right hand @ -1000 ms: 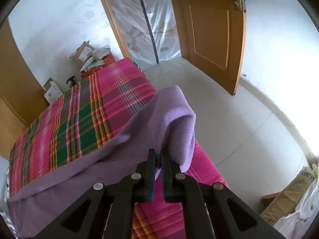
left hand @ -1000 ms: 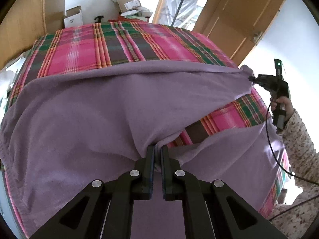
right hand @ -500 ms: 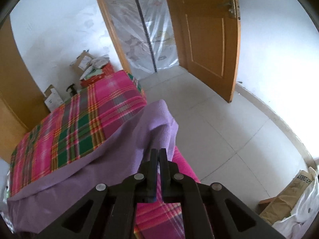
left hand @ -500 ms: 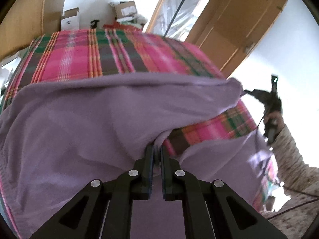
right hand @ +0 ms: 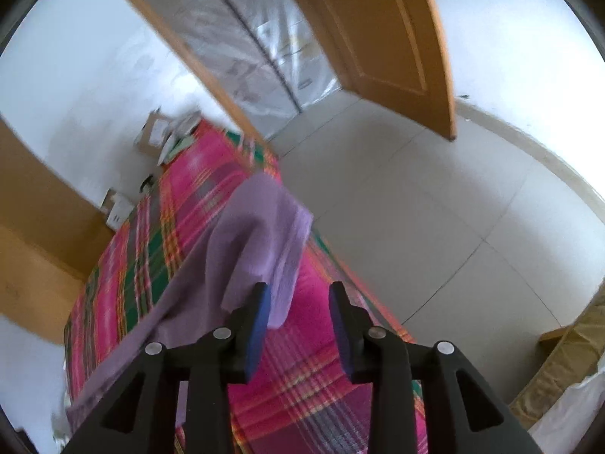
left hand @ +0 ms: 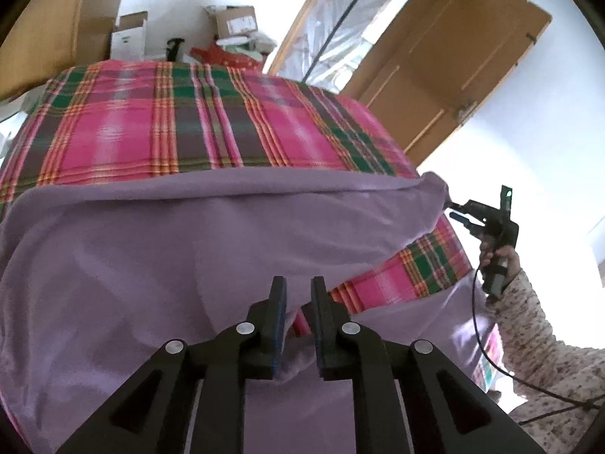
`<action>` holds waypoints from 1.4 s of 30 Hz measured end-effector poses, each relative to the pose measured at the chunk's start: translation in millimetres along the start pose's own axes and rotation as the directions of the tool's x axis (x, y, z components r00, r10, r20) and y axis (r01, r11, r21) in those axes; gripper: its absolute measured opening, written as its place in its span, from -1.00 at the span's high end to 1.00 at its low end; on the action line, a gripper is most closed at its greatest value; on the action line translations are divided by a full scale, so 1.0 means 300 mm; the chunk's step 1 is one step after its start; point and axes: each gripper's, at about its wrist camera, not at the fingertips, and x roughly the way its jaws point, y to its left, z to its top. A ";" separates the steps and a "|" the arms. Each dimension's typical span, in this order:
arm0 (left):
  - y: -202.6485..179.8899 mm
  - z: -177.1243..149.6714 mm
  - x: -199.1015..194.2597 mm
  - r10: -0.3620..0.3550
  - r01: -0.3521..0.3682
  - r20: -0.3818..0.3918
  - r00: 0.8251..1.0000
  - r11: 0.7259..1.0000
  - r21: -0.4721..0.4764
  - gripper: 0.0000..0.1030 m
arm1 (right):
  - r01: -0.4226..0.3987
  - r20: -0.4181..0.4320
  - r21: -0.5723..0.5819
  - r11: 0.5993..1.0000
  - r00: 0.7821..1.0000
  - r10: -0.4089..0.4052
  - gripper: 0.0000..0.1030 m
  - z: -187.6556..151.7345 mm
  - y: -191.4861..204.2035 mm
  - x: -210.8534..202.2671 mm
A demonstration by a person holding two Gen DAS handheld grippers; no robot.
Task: Fold clothes
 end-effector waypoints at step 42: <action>0.028 0.027 0.233 0.010 -0.017 -0.148 0.989 0.999 -0.046 0.74 | 0.512 0.183 -0.362 0.779 0.858 -0.480 0.75 0.048 0.079 -0.034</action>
